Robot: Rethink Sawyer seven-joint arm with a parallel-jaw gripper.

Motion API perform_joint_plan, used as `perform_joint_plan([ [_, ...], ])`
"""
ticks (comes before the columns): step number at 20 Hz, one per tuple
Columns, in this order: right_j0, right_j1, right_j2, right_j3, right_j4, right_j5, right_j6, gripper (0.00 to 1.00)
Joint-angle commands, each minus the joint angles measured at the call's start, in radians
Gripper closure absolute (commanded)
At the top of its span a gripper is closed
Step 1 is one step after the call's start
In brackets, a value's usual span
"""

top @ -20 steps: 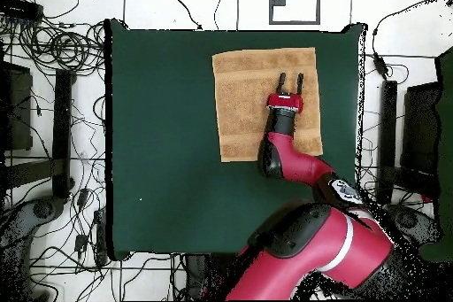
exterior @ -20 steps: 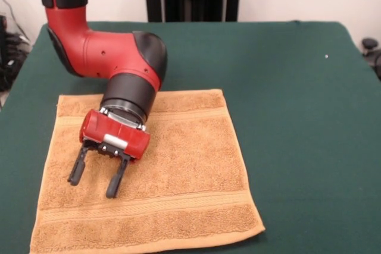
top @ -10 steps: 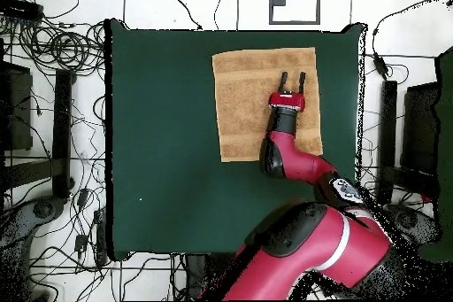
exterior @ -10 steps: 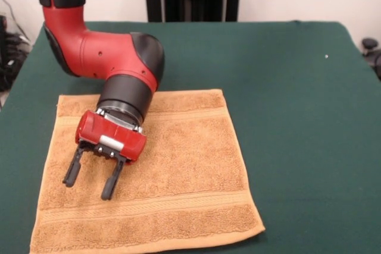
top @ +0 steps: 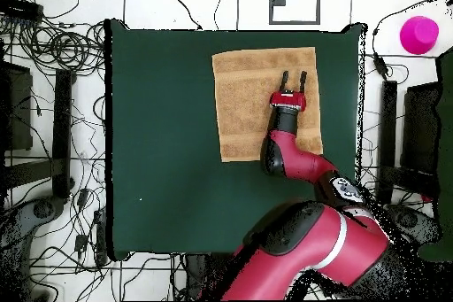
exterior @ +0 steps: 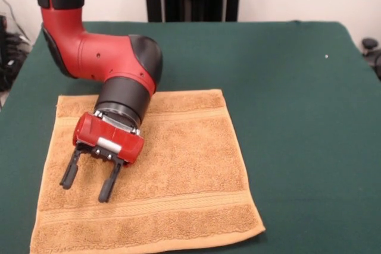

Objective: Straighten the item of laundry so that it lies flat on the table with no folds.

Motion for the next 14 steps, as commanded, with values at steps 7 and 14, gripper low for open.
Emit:
perform_joint_plan([
  [7,0.029,0.164,0.054,-0.110,0.023,0.222,0.250,0.00],
  [14,0.030,0.181,0.060,-0.130,0.031,0.251,0.256,0.00],
])
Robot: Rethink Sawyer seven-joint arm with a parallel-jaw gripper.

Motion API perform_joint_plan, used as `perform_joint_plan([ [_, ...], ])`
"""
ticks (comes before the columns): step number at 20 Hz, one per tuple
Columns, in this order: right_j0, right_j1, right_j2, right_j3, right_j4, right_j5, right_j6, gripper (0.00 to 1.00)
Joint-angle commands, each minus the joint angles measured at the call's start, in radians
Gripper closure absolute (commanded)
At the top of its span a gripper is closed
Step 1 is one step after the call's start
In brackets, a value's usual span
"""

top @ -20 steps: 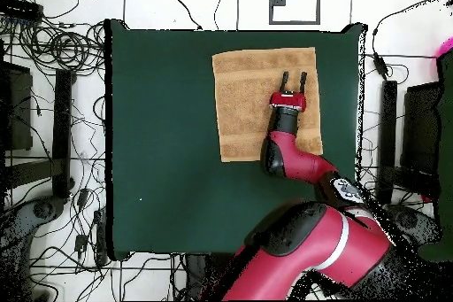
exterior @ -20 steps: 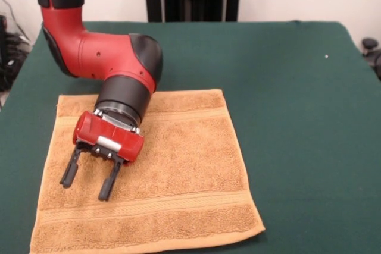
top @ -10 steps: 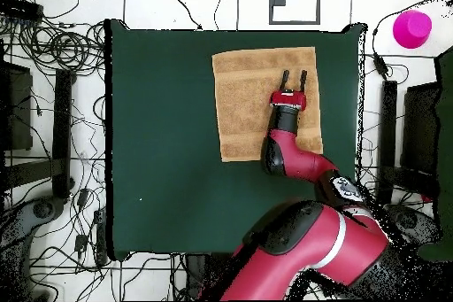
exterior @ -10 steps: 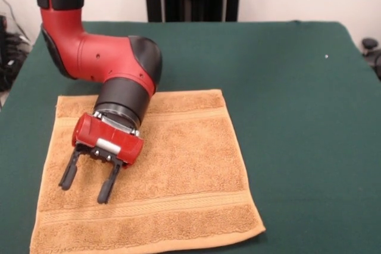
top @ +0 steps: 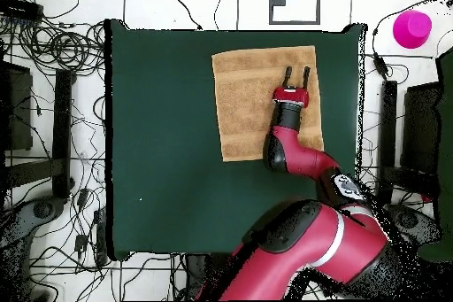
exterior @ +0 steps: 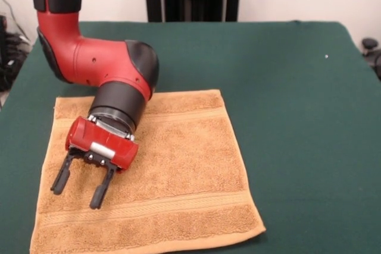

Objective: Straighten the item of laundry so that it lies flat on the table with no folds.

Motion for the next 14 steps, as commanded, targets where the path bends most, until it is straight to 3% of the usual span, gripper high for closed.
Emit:
perform_joint_plan([
  [1,0.030,0.159,0.059,-0.073,0.032,0.253,0.256,0.00],
  [14,0.029,0.155,0.058,-0.073,0.014,0.278,0.270,0.00],
])
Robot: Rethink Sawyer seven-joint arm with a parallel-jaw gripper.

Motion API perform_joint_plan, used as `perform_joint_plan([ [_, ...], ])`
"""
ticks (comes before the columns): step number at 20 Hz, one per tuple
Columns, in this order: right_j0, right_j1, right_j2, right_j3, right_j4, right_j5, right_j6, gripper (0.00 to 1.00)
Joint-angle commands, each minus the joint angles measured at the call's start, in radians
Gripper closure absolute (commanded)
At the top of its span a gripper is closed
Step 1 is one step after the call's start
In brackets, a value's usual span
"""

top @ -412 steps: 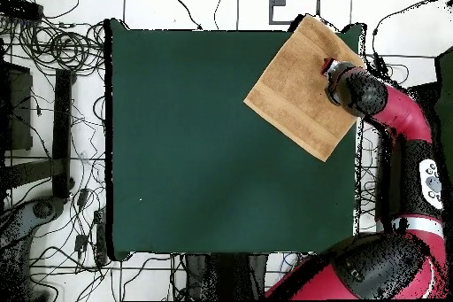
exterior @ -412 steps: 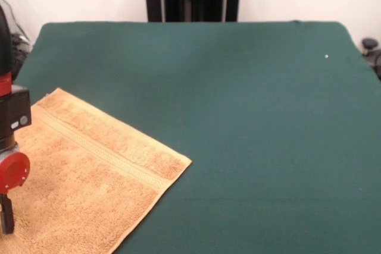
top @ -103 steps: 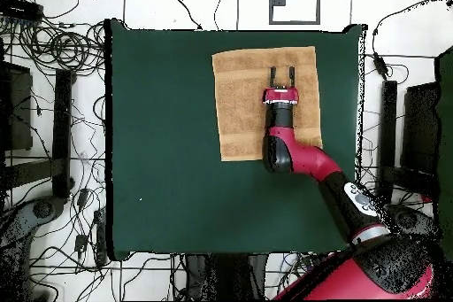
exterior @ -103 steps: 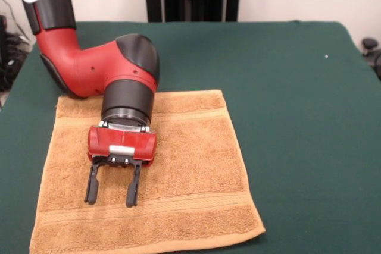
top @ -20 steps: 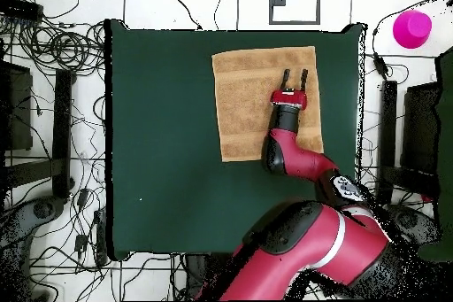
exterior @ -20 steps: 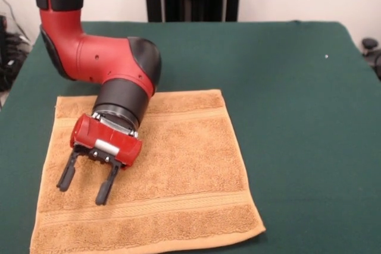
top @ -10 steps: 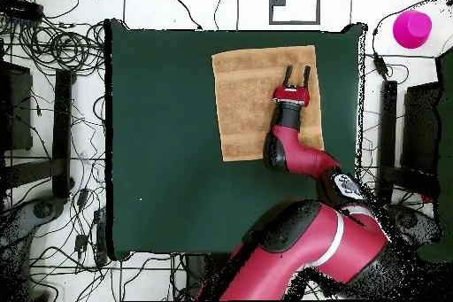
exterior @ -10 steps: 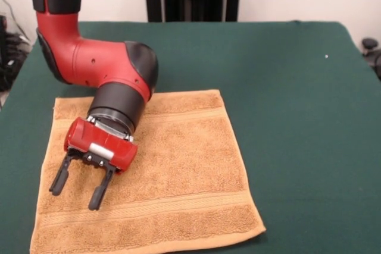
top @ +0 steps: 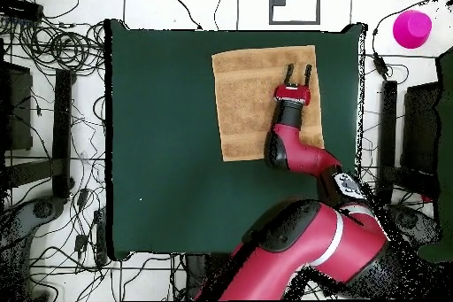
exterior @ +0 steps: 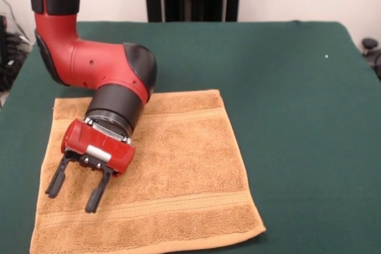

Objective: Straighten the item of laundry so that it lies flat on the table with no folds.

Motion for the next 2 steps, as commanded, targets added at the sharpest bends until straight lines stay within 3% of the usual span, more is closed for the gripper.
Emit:
perform_joint_plan([
  [1,0.029,0.147,0.057,-0.050,0.006,0.273,0.270,0.00],
  [2,0.029,0.147,0.056,-0.051,0.002,0.274,0.270,0.00],
])
